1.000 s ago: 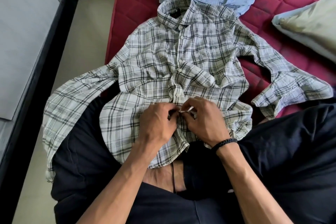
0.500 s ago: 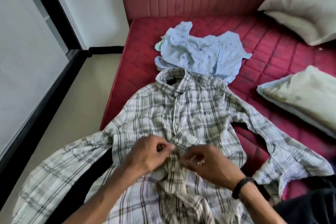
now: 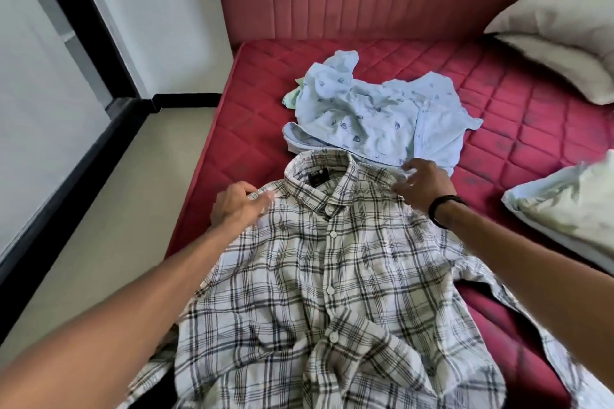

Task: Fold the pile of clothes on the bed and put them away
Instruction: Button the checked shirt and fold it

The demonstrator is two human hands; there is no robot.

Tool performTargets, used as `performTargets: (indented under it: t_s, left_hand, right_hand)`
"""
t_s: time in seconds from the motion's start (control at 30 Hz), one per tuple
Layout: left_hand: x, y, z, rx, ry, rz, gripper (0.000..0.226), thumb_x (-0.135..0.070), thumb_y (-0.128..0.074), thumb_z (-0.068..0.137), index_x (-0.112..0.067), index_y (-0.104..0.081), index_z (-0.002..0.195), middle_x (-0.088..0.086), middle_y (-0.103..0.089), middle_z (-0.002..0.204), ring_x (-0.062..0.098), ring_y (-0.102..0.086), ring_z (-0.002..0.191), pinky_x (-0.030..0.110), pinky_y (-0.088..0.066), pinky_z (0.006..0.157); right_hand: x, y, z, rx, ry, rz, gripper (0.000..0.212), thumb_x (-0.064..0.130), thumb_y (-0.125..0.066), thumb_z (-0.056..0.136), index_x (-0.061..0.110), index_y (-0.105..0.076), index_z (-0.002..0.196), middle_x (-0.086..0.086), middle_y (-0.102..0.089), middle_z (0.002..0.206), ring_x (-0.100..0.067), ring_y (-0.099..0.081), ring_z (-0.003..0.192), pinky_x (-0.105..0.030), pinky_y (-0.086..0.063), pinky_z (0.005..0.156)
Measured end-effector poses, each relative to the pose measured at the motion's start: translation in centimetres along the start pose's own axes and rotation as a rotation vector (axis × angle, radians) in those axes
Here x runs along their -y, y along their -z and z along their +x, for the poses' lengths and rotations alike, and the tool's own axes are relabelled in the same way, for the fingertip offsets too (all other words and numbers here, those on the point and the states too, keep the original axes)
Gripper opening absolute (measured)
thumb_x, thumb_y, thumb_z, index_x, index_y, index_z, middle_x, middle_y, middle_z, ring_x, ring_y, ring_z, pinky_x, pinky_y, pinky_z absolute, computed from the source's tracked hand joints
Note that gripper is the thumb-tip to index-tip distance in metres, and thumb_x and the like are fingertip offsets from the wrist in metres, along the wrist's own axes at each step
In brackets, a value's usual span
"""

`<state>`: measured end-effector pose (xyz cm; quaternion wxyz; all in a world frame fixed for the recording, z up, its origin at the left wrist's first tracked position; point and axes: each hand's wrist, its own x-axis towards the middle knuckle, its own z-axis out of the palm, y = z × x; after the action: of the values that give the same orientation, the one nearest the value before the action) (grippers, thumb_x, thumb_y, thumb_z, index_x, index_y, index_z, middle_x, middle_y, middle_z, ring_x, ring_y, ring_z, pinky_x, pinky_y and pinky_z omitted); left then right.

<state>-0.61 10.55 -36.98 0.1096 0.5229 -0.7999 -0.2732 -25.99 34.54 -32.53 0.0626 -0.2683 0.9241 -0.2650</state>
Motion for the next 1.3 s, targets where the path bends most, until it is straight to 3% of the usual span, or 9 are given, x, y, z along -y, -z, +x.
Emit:
performTargets:
  t_s: [0.2, 0.4, 0.53, 0.67, 0.8, 1.0, 1.13, 1.23, 1.3]
  left_hand:
    - [-1.3, 3.9, -0.3, -0.143, -0.226, -0.155, 0.040, -0.052, -0.068, 0.091, -0.018, -0.069, 0.113, 0.009, -0.075, 0.101, 0.028, -0.070, 0.086, 0.041, -0.060, 0.076]
    - [-8.3, 15.0, -5.5, -0.219, -0.917, 0.004, 0.024, -0.046, -0.058, 0.102, -0.024, -0.058, 0.111, -0.008, -0.068, 0.080, -0.004, -0.058, 0.059, 0.029, -0.049, 0.052]
    - [-11.9, 22.2, -9.0, -0.307, -1.145, 0.167, 0.027, -0.043, -0.061, 0.098, -0.020, -0.060, 0.113, -0.004, -0.072, 0.089, 0.013, -0.064, 0.064, 0.039, -0.058, 0.062]
    - [-11.6, 29.5, -10.7, -0.338, -1.060, 0.380, 0.039, -0.059, -0.065, 0.087, -0.023, -0.060, 0.101, -0.002, -0.068, 0.073, 0.018, -0.063, 0.060, 0.039, -0.057, 0.062]
    - [-11.6, 35.2, -12.2, -0.329, -0.867, 0.356, 0.022, -0.029, -0.083, 0.082, -0.012, -0.070, 0.078, -0.002, -0.058, 0.064, 0.020, -0.057, 0.059, 0.042, -0.056, 0.068]
    - [-18.3, 43.3, -15.2, -0.596, -0.844, 0.184, 0.054, -0.067, -0.054, 0.090, -0.018, -0.066, 0.071, 0.005, -0.062, 0.060, 0.027, -0.060, 0.052, 0.039, -0.051, 0.051]
    - [-24.0, 49.6, -17.7, -0.720, -0.792, 0.045, 0.034, -0.031, -0.058, 0.104, -0.007, -0.067, 0.082, 0.018, -0.069, 0.078, 0.033, -0.067, 0.068, 0.042, -0.053, 0.062]
    - [-25.8, 51.5, -18.4, -0.856, -0.654, -0.094, 0.013, -0.012, -0.054, 0.100, -0.017, -0.063, 0.091, 0.014, -0.070, 0.092, 0.036, -0.068, 0.084, 0.034, -0.047, 0.062]
    - [-26.0, 52.1, -19.3, -0.967, -0.622, -0.113, 0.010, -0.019, -0.055, 0.100, -0.017, -0.065, 0.102, 0.008, -0.071, 0.088, 0.032, -0.067, 0.078, 0.030, -0.045, 0.058]
  right_hand:
    - [0.9, 1.2, -1.2, -0.098, 0.034, -0.021, 0.009, 0.011, -0.070, 0.087, 0.019, -0.074, 0.084, -0.011, -0.075, 0.094, -0.035, -0.072, 0.087, -0.043, -0.060, 0.077]
    - [4.1, 3.4, -1.9, 0.210, 0.113, -0.084, 0.069, 0.027, -0.080, 0.089, 0.021, -0.048, 0.149, -0.014, -0.063, 0.139, -0.031, -0.072, 0.102, -0.038, -0.055, 0.092]
    - [7.5, 4.1, -3.3, 0.290, 0.147, -0.111, 0.035, 0.025, -0.085, 0.084, 0.012, -0.064, 0.109, -0.007, -0.067, 0.100, -0.020, -0.064, 0.090, -0.036, -0.055, 0.083]
    - [9.2, 7.9, -4.3, 0.215, 0.179, 0.156, 0.010, 0.003, -0.073, 0.087, 0.000, -0.064, 0.089, -0.016, -0.073, 0.082, -0.035, -0.074, 0.082, -0.042, -0.063, 0.077]
    - [11.8, 17.9, -8.0, 0.042, 0.223, 0.409, 0.021, 0.001, -0.065, 0.099, -0.001, -0.064, 0.078, 0.003, -0.065, 0.050, -0.001, -0.064, 0.044, -0.016, -0.054, 0.048]
    - [18.5, 34.1, -8.0, -0.421, 0.282, 0.743, 0.013, 0.023, -0.063, 0.100, 0.017, -0.070, 0.091, -0.016, -0.075, 0.089, -0.026, -0.076, 0.060, -0.047, -0.065, 0.060]
    - [24.1, 41.1, -14.0, -0.463, 0.430, 0.656, 0.021, 0.039, -0.069, 0.086, 0.025, -0.057, 0.095, -0.010, -0.070, 0.085, -0.016, -0.069, 0.061, -0.034, -0.060, 0.057]
    - [25.1, 41.7, -17.2, -0.535, 0.608, 0.307, 0.074, 0.051, -0.087, 0.063, 0.030, -0.045, 0.121, 0.001, -0.060, 0.090, -0.012, -0.063, 0.067, -0.029, -0.050, 0.058]
    - [25.1, 42.2, -17.7, -0.668, 0.591, 0.099, 0.055, 0.040, -0.085, 0.076, 0.032, -0.049, 0.116, 0.000, -0.059, 0.098, -0.029, -0.063, 0.082, -0.033, -0.044, 0.067]
